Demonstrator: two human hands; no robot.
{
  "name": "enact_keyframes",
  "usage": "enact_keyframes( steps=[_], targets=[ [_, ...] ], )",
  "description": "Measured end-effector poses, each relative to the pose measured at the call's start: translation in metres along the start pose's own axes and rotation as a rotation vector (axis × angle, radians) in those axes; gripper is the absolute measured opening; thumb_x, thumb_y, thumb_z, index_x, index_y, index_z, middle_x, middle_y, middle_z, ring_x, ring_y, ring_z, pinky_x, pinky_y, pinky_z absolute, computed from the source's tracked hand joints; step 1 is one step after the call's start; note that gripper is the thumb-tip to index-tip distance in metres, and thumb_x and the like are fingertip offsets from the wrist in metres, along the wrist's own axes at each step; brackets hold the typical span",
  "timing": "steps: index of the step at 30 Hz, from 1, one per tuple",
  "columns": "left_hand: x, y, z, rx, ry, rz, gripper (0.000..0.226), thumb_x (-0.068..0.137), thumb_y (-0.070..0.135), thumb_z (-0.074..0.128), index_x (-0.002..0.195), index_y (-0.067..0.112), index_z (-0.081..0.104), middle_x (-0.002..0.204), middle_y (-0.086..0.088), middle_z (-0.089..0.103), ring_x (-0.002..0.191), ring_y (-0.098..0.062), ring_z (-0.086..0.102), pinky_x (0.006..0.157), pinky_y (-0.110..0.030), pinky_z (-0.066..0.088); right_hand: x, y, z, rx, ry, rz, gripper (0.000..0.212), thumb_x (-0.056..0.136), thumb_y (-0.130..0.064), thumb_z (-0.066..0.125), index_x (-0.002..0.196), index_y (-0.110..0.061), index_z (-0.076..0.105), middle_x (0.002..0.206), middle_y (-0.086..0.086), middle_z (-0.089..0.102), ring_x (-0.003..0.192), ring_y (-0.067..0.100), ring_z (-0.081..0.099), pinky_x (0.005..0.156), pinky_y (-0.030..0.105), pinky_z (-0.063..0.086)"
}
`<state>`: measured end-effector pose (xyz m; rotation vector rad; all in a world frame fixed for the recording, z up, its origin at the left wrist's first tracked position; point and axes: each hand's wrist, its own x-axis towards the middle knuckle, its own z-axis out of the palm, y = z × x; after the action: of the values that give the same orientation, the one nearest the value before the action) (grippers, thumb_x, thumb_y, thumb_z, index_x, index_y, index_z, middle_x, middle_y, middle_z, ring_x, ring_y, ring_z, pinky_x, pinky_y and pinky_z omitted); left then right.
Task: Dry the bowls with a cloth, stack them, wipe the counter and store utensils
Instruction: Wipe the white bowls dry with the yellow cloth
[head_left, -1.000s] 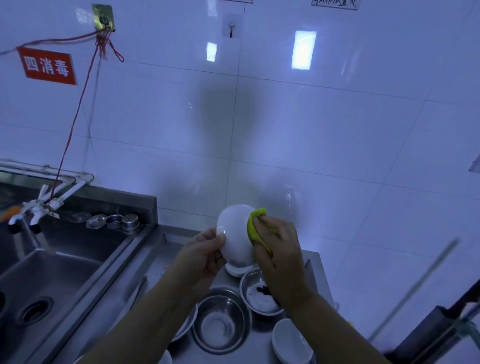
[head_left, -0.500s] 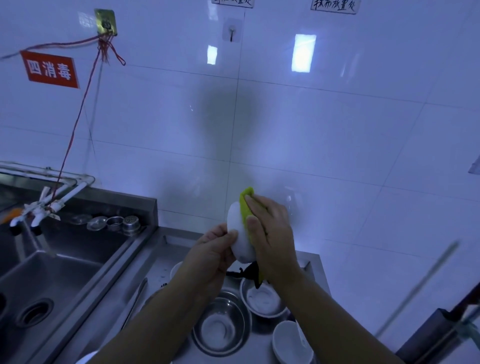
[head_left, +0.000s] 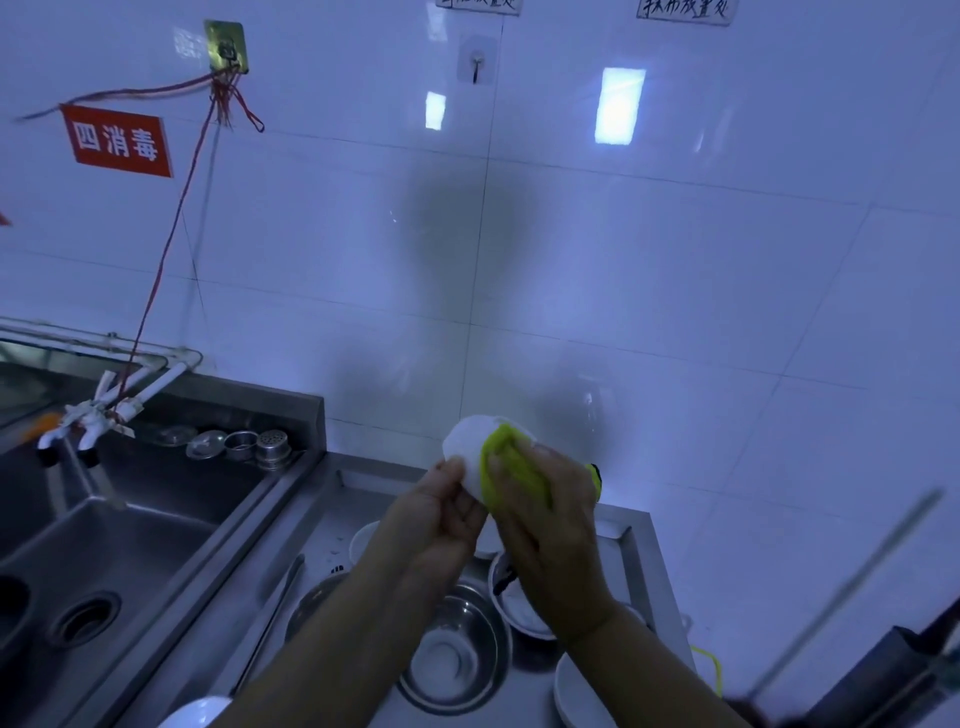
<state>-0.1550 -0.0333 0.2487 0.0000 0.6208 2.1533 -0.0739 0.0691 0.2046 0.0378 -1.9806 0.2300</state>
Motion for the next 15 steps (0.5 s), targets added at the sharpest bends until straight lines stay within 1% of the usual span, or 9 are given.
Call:
enact_keyframes(
  steps=[2,3,5,8,9,10,12,13,15],
  targets=[
    [-0.001,-0.005,-0.002,-0.009,0.029,0.011,0.018,0.097,0.007,0.040,0.097,-0.001,0.056,0.070,-0.019,0.071,0.059,-0.022,0.070,0.054,-0.034,0.057,0.007,-0.001,0.004,0.068,0.035,0.176,0.035,0.093,-0.024,0.050,0.126,-0.016,0.058,0.122,0.009,0.059,0.108,0.027,0.053,0.085,0.048,0.046],
    [-0.001,-0.006,-0.003,-0.011,0.039,0.014,0.018,0.097,0.007,0.039,0.098,-0.001,0.056,0.071,-0.019,0.071,0.059,-0.022,0.070,0.055,-0.033,0.057,0.008,-0.003,0.007,0.072,0.036,0.221,0.035,0.092,-0.025,0.049,0.125,-0.016,0.059,0.120,0.009,0.060,0.106,0.026,0.053,0.082,0.048,0.047],
    [0.000,-0.007,-0.006,-0.028,0.050,0.003,0.022,0.097,0.009,0.039,0.106,-0.002,0.056,0.078,-0.018,0.070,0.062,-0.021,0.070,0.058,-0.031,0.057,0.007,-0.008,0.012,0.019,0.005,0.213,0.035,0.093,-0.026,0.049,0.123,-0.015,0.063,0.122,0.007,0.060,0.109,0.024,0.052,0.085,0.046,0.044],
    [0.001,-0.006,-0.007,-0.051,0.030,-0.034,0.031,0.098,0.013,0.039,0.126,0.003,0.048,0.094,-0.015,0.061,0.078,-0.019,0.064,0.059,-0.025,0.056,0.002,-0.012,0.017,-0.030,-0.051,0.098,0.035,0.097,-0.028,0.046,0.126,-0.017,0.062,0.133,0.006,0.054,0.122,0.025,0.046,0.093,0.045,0.040],
    [0.001,-0.007,-0.006,-0.057,0.026,-0.045,0.031,0.098,0.014,0.038,0.126,0.004,0.047,0.095,-0.015,0.059,0.080,-0.019,0.061,0.059,-0.024,0.056,-0.001,-0.011,0.018,-0.031,-0.061,0.065,0.035,0.098,-0.028,0.046,0.128,-0.018,0.060,0.135,0.006,0.052,0.125,0.026,0.044,0.095,0.047,0.040],
    [0.001,-0.007,-0.006,-0.061,0.028,-0.052,0.028,0.098,0.013,0.038,0.122,0.003,0.049,0.092,-0.014,0.060,0.077,-0.018,0.062,0.057,-0.023,0.056,-0.003,-0.009,0.018,-0.027,-0.060,0.043,0.034,0.098,-0.027,0.045,0.129,-0.020,0.058,0.136,0.006,0.050,0.126,0.026,0.042,0.095,0.048,0.040],
    [-0.001,-0.006,-0.004,-0.078,0.040,-0.049,0.023,0.098,0.011,0.039,0.109,-0.002,0.054,0.081,-0.016,0.065,0.064,-0.018,0.067,0.056,-0.025,0.056,-0.005,-0.005,0.016,-0.017,-0.023,0.044,0.033,0.099,-0.026,0.044,0.130,-0.020,0.056,0.137,0.007,0.049,0.126,0.026,0.042,0.096,0.049,0.040],
    [-0.002,-0.006,-0.003,-0.096,0.055,-0.041,0.024,0.098,0.011,0.039,0.104,-0.004,0.056,0.080,-0.018,0.067,0.065,-0.019,0.068,0.057,-0.028,0.057,-0.006,-0.004,0.017,-0.016,0.005,0.067,0.034,0.099,-0.024,0.044,0.130,-0.019,0.056,0.136,0.009,0.050,0.126,0.027,0.043,0.096,0.048,0.040],
    [-0.003,-0.006,-0.003,-0.130,0.080,-0.029,0.024,0.098,0.011,0.038,0.102,-0.006,0.055,0.093,-0.021,0.067,0.086,-0.024,0.067,0.069,-0.036,0.057,-0.007,-0.005,0.018,0.007,0.056,0.151,0.035,0.096,-0.021,0.047,0.130,-0.016,0.056,0.136,0.011,0.049,0.124,0.030,0.044,0.098,0.047,0.040]
  ],
)
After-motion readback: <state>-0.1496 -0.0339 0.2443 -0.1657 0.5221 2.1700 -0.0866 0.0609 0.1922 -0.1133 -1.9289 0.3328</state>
